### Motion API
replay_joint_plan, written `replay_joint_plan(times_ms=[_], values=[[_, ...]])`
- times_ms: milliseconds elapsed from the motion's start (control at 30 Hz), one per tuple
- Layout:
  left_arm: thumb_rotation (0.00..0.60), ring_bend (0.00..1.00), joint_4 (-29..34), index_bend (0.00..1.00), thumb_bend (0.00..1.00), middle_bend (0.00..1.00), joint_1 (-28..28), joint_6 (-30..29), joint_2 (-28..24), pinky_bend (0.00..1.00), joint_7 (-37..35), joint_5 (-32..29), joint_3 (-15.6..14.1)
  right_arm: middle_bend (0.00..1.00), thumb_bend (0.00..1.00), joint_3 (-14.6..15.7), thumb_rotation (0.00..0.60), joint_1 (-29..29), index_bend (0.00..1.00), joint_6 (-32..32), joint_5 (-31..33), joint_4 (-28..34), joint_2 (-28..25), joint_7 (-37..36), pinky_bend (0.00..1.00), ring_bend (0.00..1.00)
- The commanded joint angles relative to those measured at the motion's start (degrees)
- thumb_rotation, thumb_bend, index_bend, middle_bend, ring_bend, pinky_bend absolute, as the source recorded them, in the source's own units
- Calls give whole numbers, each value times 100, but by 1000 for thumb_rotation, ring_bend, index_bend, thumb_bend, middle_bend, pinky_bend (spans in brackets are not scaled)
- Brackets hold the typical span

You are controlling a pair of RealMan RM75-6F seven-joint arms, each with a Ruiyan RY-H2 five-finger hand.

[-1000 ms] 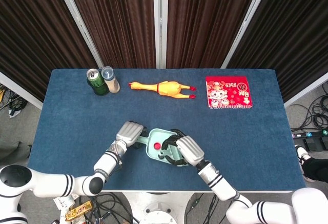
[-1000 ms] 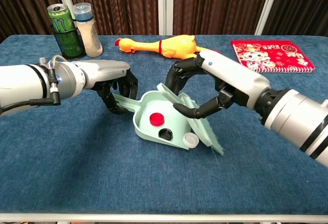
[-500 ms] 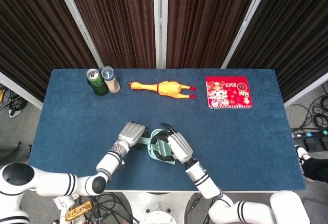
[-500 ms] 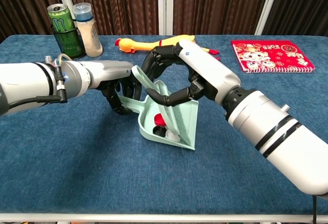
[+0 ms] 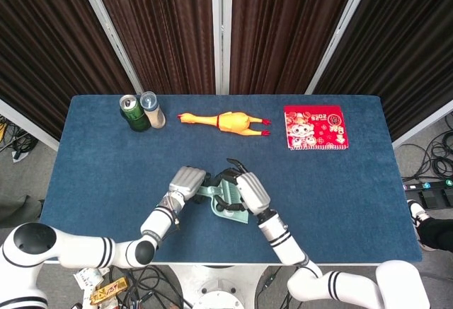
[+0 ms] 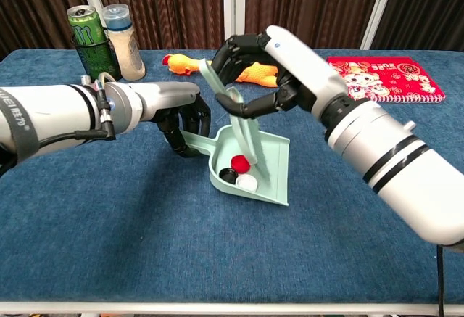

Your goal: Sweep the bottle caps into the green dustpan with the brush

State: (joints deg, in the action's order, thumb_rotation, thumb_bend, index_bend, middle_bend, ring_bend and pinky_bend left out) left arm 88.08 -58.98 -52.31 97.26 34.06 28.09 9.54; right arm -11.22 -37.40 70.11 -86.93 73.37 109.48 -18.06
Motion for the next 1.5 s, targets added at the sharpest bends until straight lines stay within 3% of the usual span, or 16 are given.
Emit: replay_joint_plan(times_ms=[33, 167, 267, 467, 667, 767, 967, 1033, 1133, 1300, 1500], values=[[600, 341, -42, 440, 364, 500, 27, 40, -8, 321, -91, 63, 6, 723, 616, -85, 600, 39, 817, 85, -26, 191, -342, 77, 98, 356], [600, 340, -97, 276, 318, 423, 41, 110, -23, 322, -198, 200, 7, 723, 625, -122, 600, 126, 817, -2, 85, 534, -903, 230, 98, 355], [600, 320, -102, 228, 264, 391, 92, 124, -45, 323, -361, 342, 47, 722, 628, -65, 600, 196, 815, -189, 212, 773, -1354, 407, 99, 349], [600, 260, 102, 208, 264, 332, 315, -78, -307, 313, -666, 731, 63, 722, 628, 223, 600, 218, 793, -867, 425, 996, -2301, 953, 94, 339], [600, 251, 390, 208, 263, 332, 700, -463, -785, 277, -1039, 1258, 52, 669, 628, 559, 600, 129, 723, -1447, 491, 800, -2816, 1860, 63, 273], [600, 251, 459, 208, 263, 332, 950, -689, -1063, 258, -1228, 1543, -8, 594, 604, 714, 600, 73, 626, -1715, 537, 731, -2889, 2235, 34, 206], [600, 251, 411, 210, 253, 332, 1433, -1058, -1571, 229, -1569, 2024, -154, 393, 377, 887, 600, 78, 290, -1995, 792, 649, -2798, 2873, 0, 43], [600, 251, 374, 214, 246, 332, 1577, -1152, -1711, 226, -1729, 2160, -148, 319, 331, 894, 600, 109, 185, -1995, 868, 669, -2767, 2903, 0, 5], [600, 250, 316, 216, 233, 332, 1808, -1295, -1900, 224, -1921, 2362, -201, 250, 285, 908, 600, 183, 109, -1893, 891, 730, -2820, 2909, 0, 0], [600, 251, 166, 243, 226, 332, 2230, -1434, -2217, 219, -2265, 2582, -334, 235, 119, 824, 600, 537, 34, -1221, 833, 807, -3080, 2520, 7, 4], [600, 251, -248, 255, 226, 332, 2853, -1851, -2534, 206, -2658, 3223, -693, 241, 245, 858, 600, 1174, 34, -198, 510, 1019, -3808, 1574, 62, 30]])
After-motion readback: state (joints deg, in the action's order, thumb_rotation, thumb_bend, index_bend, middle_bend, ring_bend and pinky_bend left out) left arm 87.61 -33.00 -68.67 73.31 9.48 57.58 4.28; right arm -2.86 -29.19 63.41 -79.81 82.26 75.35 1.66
